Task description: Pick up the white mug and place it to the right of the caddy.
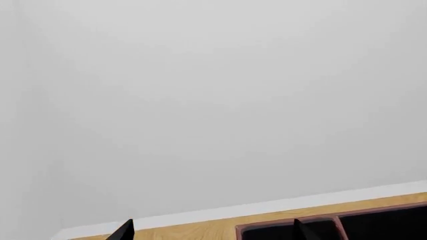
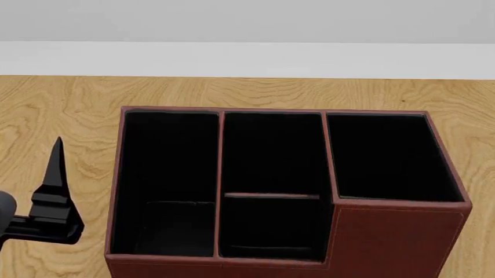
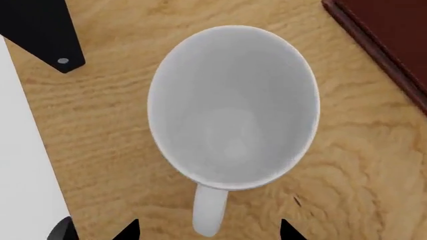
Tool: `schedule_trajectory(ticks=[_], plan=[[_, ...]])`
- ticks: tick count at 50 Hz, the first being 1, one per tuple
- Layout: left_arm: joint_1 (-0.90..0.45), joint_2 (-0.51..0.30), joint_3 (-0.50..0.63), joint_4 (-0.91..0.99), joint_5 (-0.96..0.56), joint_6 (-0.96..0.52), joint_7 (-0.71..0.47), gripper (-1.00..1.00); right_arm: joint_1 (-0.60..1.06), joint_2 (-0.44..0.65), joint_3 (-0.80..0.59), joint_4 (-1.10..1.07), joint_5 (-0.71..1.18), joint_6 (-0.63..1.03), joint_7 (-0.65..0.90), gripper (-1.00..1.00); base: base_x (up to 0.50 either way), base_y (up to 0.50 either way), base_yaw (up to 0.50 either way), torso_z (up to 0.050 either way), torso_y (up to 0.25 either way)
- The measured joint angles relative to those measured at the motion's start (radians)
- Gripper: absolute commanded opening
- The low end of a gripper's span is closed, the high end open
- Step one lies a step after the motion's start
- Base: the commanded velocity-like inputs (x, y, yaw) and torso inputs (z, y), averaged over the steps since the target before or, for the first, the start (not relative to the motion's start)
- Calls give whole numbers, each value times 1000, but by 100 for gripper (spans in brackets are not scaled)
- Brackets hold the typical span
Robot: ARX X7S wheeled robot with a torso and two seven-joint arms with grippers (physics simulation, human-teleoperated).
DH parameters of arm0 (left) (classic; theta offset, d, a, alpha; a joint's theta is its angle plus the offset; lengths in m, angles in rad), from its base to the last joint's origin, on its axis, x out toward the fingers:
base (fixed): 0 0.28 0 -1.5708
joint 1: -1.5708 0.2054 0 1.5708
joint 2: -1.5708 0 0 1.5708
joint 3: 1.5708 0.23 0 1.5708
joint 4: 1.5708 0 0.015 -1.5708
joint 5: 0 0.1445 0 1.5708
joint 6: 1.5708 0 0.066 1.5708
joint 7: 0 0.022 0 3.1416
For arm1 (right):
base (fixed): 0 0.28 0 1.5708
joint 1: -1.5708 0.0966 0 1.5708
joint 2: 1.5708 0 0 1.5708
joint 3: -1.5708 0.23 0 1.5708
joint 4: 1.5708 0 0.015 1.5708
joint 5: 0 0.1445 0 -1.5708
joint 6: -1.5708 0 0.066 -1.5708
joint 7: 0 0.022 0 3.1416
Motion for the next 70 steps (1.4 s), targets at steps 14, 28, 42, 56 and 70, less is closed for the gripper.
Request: schedule_trajectory(ticks=[14, 28, 42, 56, 70], plan=[[8, -5, -5, 0, -7, 10, -2, 100, -22, -19, -24, 54, -96, 8, -87, 100, 0, 0, 0, 0, 0], [13, -10, -12, -4, -14, 20, -3, 100, -39, -31, -52, 101, -179, 4, -165, 100, 0, 0, 0, 0, 0], [12, -13, -12, -13, -18, 29, -4, 100, -43, -41, -73, 124, -239, -9, -237, -100, 1, 0, 0, 0, 0], [12, -17, -13, -14, -23, 33, -9, 100, -38, -35, -77, 122, -223, -21, -214, -100, 0, 0, 0, 0, 0], [13, -21, -19, 3, -26, 29, -22, 100, -12, -21, -69, 82, -157, -32, -149, -100, 0, 0, 0, 0, 0]])
